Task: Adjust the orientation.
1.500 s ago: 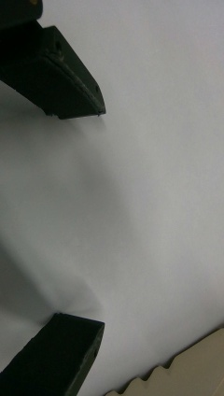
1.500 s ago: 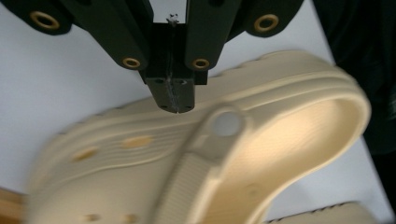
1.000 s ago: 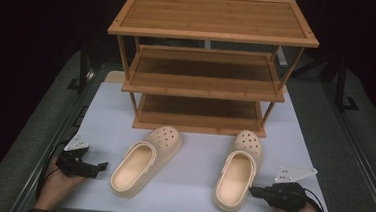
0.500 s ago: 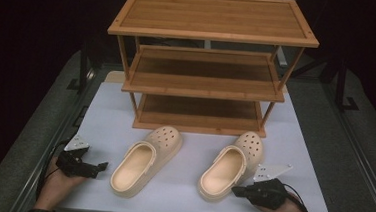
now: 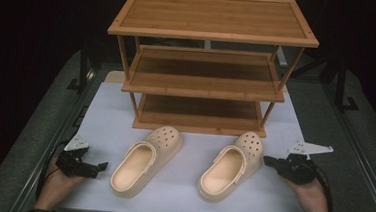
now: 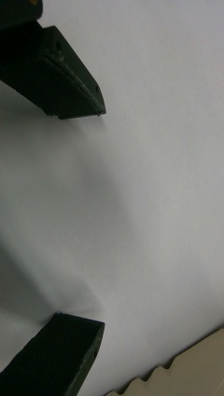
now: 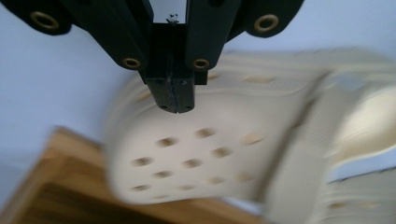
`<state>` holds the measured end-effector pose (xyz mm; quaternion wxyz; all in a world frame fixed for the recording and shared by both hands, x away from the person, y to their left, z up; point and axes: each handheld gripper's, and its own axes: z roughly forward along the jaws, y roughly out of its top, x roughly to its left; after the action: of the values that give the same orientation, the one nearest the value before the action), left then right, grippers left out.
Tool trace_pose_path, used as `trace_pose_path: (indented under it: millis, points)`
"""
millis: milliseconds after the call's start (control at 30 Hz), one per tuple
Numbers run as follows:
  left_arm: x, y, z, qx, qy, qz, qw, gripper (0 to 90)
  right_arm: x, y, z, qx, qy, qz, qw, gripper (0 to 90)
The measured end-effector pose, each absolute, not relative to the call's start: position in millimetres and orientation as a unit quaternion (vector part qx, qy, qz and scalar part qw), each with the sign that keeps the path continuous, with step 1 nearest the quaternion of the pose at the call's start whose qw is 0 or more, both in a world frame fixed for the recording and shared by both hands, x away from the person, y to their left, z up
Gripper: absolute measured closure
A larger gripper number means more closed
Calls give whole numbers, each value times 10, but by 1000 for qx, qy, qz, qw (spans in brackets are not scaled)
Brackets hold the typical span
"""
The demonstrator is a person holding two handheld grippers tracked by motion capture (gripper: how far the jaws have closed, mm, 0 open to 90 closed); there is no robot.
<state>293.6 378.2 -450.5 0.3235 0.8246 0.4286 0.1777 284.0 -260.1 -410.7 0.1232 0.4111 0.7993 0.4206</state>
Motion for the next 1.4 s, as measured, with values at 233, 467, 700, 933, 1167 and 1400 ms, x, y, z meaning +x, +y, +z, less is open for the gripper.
trace_pose_path:
  millis: [233, 467, 700, 933, 1167, 1400]
  points:
    - [2936, 3781, -4505, 824, 429, 177, 324, 0, 3233, -2694, -4102, 458, 772, 414, 150, 898]
    - [2936, 3782, -4505, 824, 429, 177, 324, 0, 3519, -2607, -4157, 468, 772, 406, 143, 898]
    - [2937, 3782, -4505, 824, 429, 177, 324, 0, 3643, -2526, -4197, 470, 773, 403, 138, 899]
    - [2937, 3782, -4504, 824, 430, 176, 323, 0, 3697, -2427, -4193, 466, 778, 402, 130, 899]
    - [2937, 3783, -4504, 824, 430, 176, 324, 0, 3759, -2177, -4178, 448, 789, 401, 124, 899]
    - [2937, 3783, -4505, 824, 430, 176, 324, 0, 3827, -1884, -4159, 430, 797, 408, 117, 899]
